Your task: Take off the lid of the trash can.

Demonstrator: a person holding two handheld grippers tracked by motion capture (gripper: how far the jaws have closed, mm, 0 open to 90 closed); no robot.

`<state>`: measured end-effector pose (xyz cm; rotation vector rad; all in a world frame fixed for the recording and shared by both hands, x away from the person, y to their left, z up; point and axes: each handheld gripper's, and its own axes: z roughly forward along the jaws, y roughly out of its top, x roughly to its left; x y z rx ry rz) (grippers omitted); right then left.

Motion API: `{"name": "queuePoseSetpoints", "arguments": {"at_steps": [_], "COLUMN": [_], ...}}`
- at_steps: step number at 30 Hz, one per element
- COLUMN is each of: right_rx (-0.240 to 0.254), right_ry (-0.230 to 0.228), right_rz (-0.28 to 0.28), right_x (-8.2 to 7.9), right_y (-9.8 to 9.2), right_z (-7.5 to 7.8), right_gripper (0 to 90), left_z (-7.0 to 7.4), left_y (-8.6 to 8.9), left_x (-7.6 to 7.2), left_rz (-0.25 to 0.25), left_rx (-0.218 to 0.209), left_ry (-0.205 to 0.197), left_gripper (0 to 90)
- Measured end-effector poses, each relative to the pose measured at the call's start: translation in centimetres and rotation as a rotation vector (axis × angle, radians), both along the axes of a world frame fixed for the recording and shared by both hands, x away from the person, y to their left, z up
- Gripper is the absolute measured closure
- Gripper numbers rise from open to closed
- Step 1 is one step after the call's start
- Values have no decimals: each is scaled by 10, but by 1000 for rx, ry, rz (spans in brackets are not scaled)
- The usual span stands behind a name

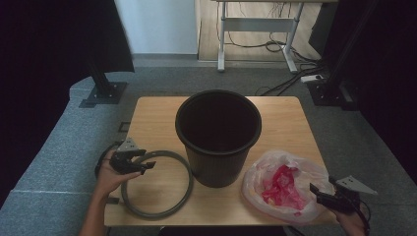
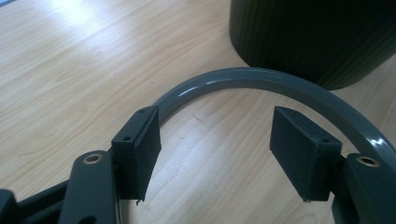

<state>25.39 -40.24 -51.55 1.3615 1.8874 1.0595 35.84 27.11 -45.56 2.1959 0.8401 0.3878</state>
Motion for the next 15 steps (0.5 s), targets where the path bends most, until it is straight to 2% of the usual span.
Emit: {"name": "queuePoseSetpoints", "arguments": {"at_steps": [3,5,11,15], "right_rx": [2,4,4,2], "right_ry": [-3,-5,-8,-16], "right_rz": [5,5,4,8], "right_x": [0,-1,-1,-2], "right_y": [1,1,1,2], "right_z": [1,2,2,4], "right_gripper": [177,176,177,176], "left_z": [0,-1,0,2], "left_y": [-2,-4,-7,-8], "left_x": [-4,-7,-13,-15], "left_rz": [1,0,-15,-25], "left_rx": [-22,-13,-29,-15], "left_ry": [-5,-7,-27,-38], "left_gripper": [335,335,337,341]}}
